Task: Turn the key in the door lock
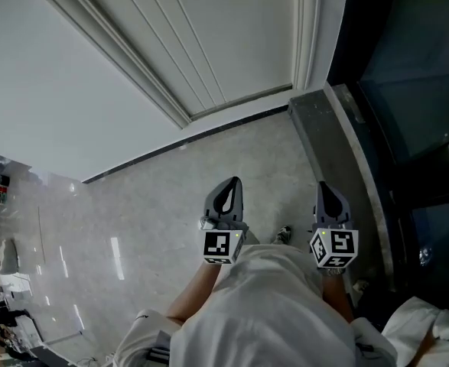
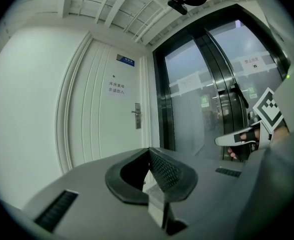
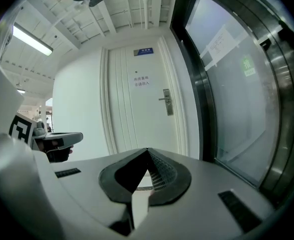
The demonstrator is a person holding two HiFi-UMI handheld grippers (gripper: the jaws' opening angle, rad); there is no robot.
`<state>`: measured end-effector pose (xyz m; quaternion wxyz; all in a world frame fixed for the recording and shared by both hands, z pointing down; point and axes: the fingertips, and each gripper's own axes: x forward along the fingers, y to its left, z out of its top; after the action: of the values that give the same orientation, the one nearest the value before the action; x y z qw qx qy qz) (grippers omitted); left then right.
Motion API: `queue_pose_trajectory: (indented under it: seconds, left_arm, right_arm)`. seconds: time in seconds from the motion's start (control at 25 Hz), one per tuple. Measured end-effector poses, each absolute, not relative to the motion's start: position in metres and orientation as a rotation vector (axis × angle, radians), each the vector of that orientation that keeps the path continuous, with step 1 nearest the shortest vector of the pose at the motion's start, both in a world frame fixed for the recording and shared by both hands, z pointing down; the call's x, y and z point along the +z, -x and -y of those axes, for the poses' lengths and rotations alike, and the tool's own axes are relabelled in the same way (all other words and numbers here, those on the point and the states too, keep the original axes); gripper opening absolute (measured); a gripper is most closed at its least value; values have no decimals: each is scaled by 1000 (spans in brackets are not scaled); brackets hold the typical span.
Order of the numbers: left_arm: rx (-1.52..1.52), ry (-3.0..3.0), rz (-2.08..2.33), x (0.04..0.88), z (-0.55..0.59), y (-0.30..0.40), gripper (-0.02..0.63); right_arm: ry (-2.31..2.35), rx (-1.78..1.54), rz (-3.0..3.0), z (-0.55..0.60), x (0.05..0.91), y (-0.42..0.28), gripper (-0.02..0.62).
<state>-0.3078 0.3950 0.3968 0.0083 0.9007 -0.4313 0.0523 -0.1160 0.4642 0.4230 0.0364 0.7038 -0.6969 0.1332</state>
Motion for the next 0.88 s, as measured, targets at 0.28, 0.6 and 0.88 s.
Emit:
queue_pose_trajectory:
  seconds: [0.28,0.6,0.88]
  left_arm:
    - [194,-2834,1313,403,-385,263,9]
    - [174,-2816,1225,423,-328,230,9]
    - [106,-2859,1097,415,-250,177,9]
  right_arm:
    - [-2217,484,2048,-451,440,67,2]
    - [-2191,498,1968,-417,456,49,2]
    - [-2230,471,1877,-349,446,6,2]
